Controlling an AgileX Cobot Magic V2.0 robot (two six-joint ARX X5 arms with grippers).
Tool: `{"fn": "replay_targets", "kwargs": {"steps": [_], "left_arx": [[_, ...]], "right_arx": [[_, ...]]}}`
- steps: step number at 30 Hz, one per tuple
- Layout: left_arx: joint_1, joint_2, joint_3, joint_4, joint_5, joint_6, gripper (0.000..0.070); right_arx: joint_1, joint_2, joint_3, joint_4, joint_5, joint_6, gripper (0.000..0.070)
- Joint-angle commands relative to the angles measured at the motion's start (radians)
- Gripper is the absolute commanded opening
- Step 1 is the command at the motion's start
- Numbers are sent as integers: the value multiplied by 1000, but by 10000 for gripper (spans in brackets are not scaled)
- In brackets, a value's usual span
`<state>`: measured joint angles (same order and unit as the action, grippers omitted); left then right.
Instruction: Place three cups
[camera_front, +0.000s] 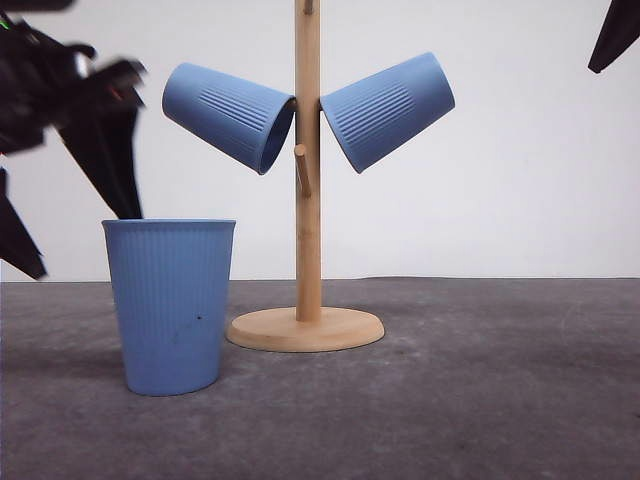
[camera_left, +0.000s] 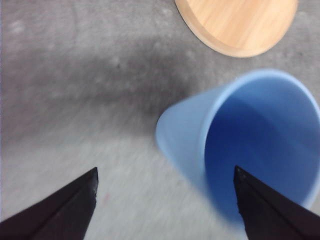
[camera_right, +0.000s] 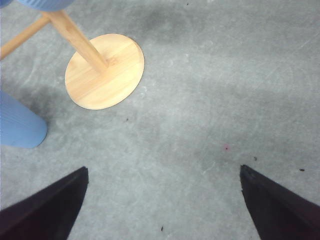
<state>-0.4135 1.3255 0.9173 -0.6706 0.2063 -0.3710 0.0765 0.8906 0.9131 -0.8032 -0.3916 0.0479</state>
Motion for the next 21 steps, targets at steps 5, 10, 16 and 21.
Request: {"fn": "replay_targets", "kwargs": {"steps": [5,10,16,21], "left_arx": [[-35,77,20,93,-4,-42,223],[-55,94,21,93,17,-34,2],[-58,68,28,68,244,-35,0],[-71,49,66,6,477,-35,1]], "right_arx": [[18,-1,6,-2,-2,-14,614],[87,-26,6,-28,-5,-75,614],[228,-70,6,-63,-31,-178,616],[349,-91,7,-93,-69,-234,620]]}}
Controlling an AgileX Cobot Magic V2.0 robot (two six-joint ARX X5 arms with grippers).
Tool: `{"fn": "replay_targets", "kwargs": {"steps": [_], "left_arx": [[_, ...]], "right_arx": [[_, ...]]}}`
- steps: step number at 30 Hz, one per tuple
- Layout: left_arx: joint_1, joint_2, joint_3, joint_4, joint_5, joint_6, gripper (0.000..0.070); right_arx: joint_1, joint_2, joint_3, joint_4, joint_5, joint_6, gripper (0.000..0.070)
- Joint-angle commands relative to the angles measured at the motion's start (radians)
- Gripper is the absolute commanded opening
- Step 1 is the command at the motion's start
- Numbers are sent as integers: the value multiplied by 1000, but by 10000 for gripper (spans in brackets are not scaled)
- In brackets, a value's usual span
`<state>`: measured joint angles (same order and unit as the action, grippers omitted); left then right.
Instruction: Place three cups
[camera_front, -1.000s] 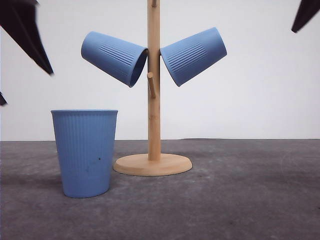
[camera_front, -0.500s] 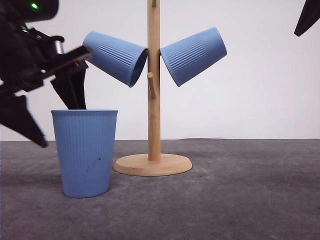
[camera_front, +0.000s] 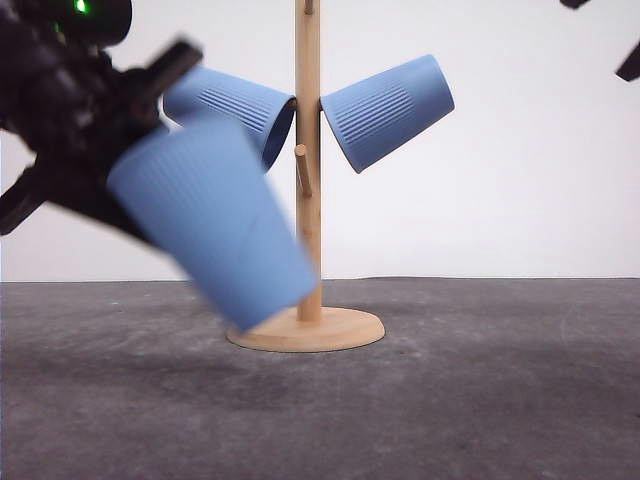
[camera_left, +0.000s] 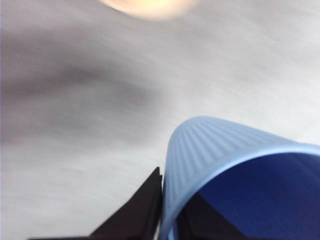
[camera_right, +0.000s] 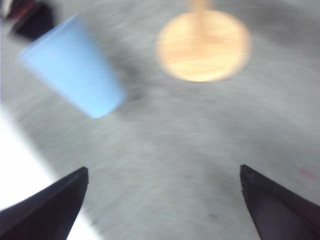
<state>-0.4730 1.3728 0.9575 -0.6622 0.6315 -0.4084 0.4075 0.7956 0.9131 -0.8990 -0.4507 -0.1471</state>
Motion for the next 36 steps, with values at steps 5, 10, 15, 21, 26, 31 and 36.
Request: {"fn": "replay_targets", "kwargs": {"steps": [5,10,15,21,26,31,36], "left_arx": [[-77,0,101,-52,136,7,2],[-165,0,165,-38,112,-7,2],[-238,0,181,55,99,-98,2],[-310,1,181,168,99,-191,2],[-343,3,181,209,97,-219,2],[-367,8,181,228,97,-232,2],[-385,8,181,241,96,-237,2]], "right_arx": [[123,4,7,-22,-46,-51,626],[194,7,7,-22,-45,-51,633],[230,7,7,-4,-36,-51,633],[254,7,7,8,-21,-51,633],[284,7,7,9,-22,-51,632],[313,8,7,9,-20,-46,629],[326,8,7,8,-19,-37,532]]}}
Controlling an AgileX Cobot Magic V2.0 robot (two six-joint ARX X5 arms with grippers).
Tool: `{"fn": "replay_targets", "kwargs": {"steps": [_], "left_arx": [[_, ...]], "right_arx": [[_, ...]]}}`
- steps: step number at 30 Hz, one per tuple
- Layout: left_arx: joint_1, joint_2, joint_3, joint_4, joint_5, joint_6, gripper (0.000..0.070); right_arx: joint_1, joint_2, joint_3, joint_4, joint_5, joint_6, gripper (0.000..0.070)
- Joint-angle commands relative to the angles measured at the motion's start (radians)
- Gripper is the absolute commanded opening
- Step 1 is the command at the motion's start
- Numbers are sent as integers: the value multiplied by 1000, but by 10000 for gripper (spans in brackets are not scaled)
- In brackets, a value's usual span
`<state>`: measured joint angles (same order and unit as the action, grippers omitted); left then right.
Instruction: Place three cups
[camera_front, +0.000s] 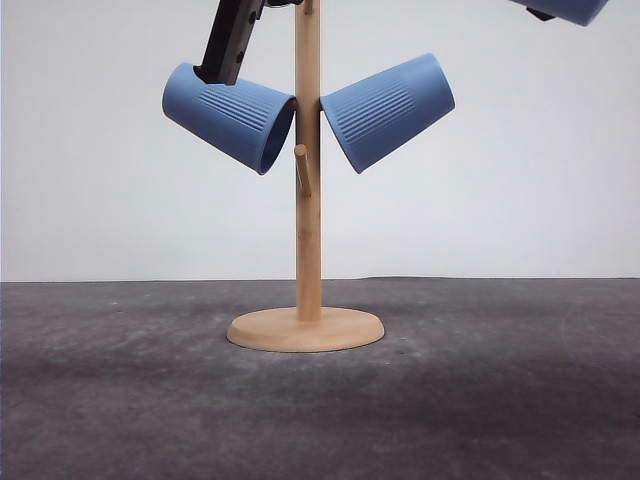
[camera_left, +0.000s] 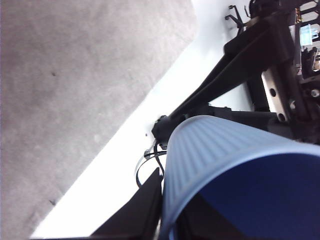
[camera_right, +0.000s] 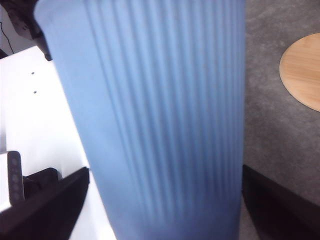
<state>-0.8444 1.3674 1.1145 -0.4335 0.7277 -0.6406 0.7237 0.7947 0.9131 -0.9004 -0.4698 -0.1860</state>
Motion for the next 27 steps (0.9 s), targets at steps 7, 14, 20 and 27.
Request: {"fn": "replay_targets", "kwargs": {"steps": [7,14,20,27], "left_arx": [[-20,13,24,12,2,-4,2],[-20,13,24,12,4,17,88],[-6,13,24,11,13,57,494],[78,11,24,10,85,114,598]], "right_arx": [[14,24,7,3,0,10,393],[16,23,9,2,-1,14,393],[8,-23,10,-6,-1,34,393],[-28,-94,9,-173,0,93,395]]}}
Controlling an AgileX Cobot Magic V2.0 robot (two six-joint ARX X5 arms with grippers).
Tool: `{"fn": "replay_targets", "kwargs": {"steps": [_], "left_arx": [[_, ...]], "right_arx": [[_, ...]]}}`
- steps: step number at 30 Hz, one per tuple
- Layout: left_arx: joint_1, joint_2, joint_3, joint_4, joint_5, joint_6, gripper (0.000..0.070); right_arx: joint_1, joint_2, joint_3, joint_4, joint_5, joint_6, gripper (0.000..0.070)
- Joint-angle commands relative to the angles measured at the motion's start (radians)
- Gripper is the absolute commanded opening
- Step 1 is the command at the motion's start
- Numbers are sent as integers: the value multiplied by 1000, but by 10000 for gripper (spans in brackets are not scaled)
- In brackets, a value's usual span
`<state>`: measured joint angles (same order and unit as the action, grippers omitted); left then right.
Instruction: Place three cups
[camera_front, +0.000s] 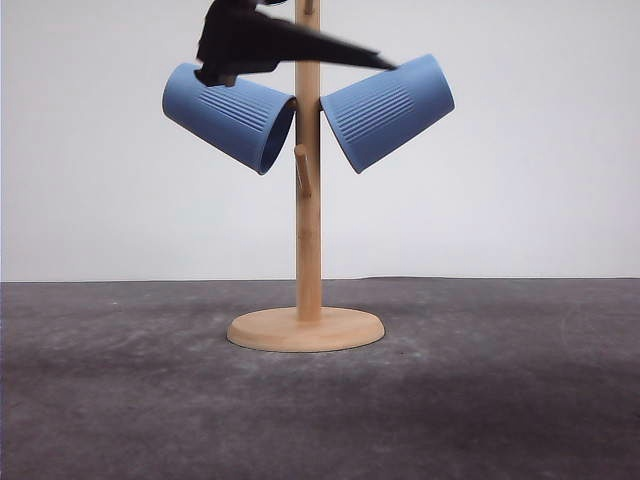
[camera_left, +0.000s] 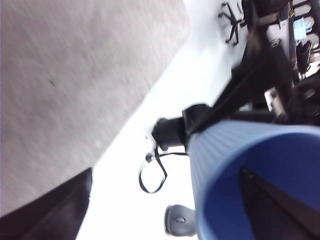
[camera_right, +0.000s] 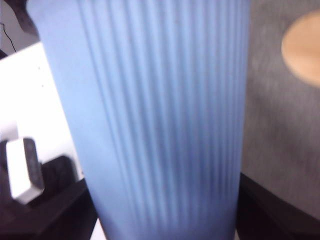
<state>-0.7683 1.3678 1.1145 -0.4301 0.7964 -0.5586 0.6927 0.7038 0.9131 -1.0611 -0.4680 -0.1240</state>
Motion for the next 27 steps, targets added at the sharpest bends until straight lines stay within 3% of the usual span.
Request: {"fn": "replay_targets", "kwargs": {"steps": [1,6,10,13,16,19,22,27], "left_arx": [[18,10,24,7,32,35,598],[111,-2,24,2,95,71,598],[189,-24,24,1,103,79,598],[252,-57,24,0,102,95,598],[309,-104,24,-3,102,111,598],[361,-159,24,-13,100,132,597],[412,-216,24,-51,90,164,597],[486,-291,24,-144,86,220,597]], "right_arx": [[-3,-14,9,-42,-3,47,395],[-34,-83,-5,-34,-49,173,395],[-73,-155,-98,107,-157,359,395],[-96,-187,-211,246,-256,548,395],[-109,-190,-326,417,-357,784,395],[-110,-163,-415,600,-377,1034,395],[-110,-106,-471,771,-378,1193,394],[-110,67,-503,1056,-431,1390,395]]}}
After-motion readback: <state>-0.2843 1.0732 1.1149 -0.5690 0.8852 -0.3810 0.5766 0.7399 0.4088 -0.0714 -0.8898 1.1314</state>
